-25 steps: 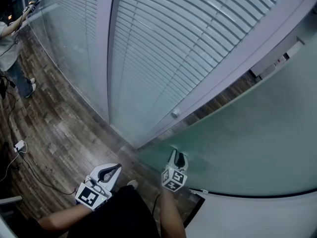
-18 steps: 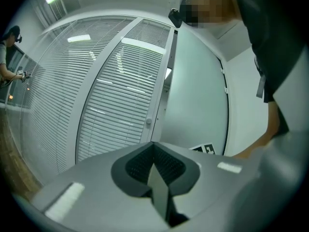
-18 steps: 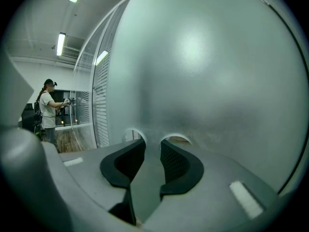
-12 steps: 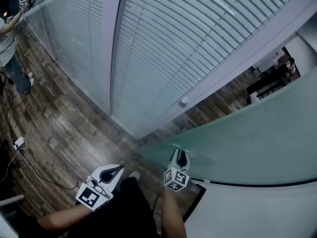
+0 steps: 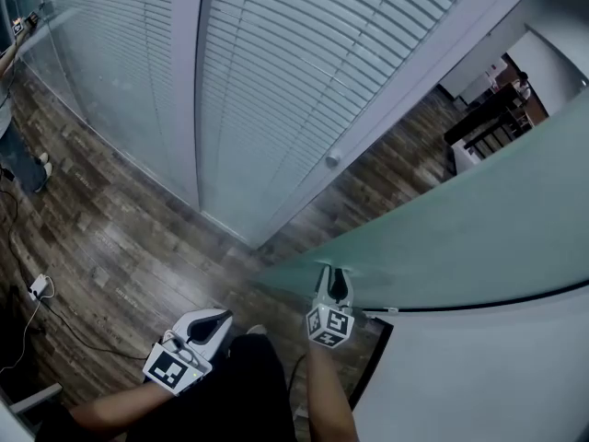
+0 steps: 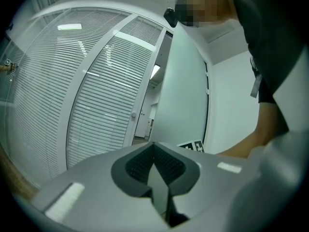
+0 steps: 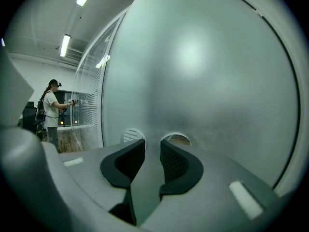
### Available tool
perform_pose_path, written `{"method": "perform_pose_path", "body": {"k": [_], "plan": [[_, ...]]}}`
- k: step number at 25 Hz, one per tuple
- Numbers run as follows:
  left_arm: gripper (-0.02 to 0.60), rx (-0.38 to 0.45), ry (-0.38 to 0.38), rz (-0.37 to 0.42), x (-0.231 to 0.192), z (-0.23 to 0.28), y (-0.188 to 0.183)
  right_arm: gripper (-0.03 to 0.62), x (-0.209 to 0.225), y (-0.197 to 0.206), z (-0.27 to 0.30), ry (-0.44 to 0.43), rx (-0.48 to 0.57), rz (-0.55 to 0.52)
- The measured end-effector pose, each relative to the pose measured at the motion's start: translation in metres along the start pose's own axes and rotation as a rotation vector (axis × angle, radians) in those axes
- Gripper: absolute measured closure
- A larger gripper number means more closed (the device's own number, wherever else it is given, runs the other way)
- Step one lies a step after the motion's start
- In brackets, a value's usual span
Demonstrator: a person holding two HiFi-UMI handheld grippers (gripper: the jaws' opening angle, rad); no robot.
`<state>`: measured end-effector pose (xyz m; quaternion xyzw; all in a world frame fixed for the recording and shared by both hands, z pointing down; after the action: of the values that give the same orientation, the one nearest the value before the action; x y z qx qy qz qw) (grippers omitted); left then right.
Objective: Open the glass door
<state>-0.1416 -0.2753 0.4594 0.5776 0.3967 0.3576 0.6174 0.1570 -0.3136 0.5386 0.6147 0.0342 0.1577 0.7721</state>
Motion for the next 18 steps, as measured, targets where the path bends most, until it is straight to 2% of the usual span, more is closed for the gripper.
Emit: {"method": "perform_pose_path", "body": {"k": [4, 8, 13, 15, 18], "plan": [[0.581, 0.013, 0.009, 0.002, 0.008, 0.0, -0.002, 0.494, 0.0, 0.003, -0.015, -0.005, -0.014, 0.007], [0.581, 0.049, -0.016, -0.049, 0.023, -0.006, -0.004, 0.494, 0.004, 0.005, -0.034, -0.019, -0.009, 0.003], [0.581, 0.041, -0.04, -0.045, 0.07, -0.044, 0.012, 0.494, 0.001, 0.026, -0.071, -0.038, -0.015, 0.003], [0.581, 0.017, -0.023, -0.037, 0.089, -0.055, 0.025, 0.494, 0.0, 0.033, -0.081, -0.053, -0.013, -0.006], [0.581, 0.025, 0.022, -0.011, 0.109, -0.062, 0.028, 0.493, -0.006, 0.038, -0.085, -0.076, 0.001, -0.022]]}}
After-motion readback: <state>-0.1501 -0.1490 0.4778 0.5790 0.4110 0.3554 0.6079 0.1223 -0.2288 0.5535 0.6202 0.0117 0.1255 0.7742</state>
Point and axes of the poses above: the fingertips, and each gripper's own axes: z forward along the fingers, x to its right, y out of its underside, the point moved 3 cm from there along -z, backward along the fingers, and after that the axes turned 10 degrees about z, right-handed, at the moved point
